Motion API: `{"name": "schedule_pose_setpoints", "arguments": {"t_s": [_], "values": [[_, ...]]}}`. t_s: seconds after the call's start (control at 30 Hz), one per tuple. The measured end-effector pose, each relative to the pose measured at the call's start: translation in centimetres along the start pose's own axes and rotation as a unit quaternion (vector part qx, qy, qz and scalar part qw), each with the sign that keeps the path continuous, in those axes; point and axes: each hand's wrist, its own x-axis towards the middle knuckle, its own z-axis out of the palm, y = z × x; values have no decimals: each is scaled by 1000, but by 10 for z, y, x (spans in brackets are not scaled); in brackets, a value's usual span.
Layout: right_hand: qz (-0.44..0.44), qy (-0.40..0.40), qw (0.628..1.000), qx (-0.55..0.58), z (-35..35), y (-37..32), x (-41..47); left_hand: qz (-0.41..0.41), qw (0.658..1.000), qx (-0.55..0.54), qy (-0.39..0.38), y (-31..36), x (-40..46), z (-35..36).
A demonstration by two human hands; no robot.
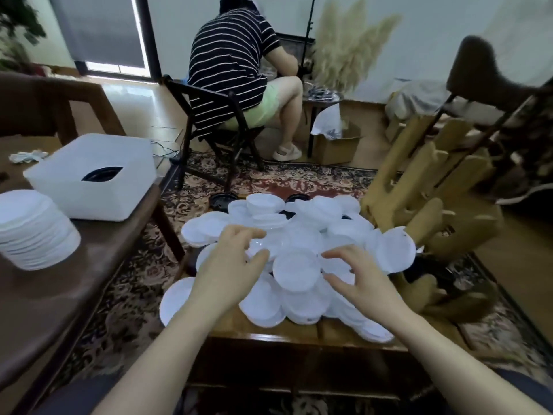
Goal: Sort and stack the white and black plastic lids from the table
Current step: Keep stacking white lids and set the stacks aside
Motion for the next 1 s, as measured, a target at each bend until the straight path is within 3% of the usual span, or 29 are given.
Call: {"name": "schedule_pose_setpoints", "arguments": {"t_s": [0.1,0.27,0.43,0.6,0.7,0.83,1.0], "values": [[-66,14,993,-99,1,23,6,-3,996,55,-64,-3,13,26],[-176,-19,960,-217,29,32,21,1,991,90,-94,-18,18,44],[-204,-5,959,-198,42,26,28,15,990,102,-96,-36,13,42],[-151,29,983,-100,38,26,25,20,990,97,-96,-34,18,44],[-95,53,994,18,32,20,23,25,993,67,-98,-29,20,52],[-31,74,986,145,22,1,20,-50,978,-170,-110,-24,22,59],[45,-14,995,92,28,-1,16,-78,965,-221,-120,-31,25,73]]}}
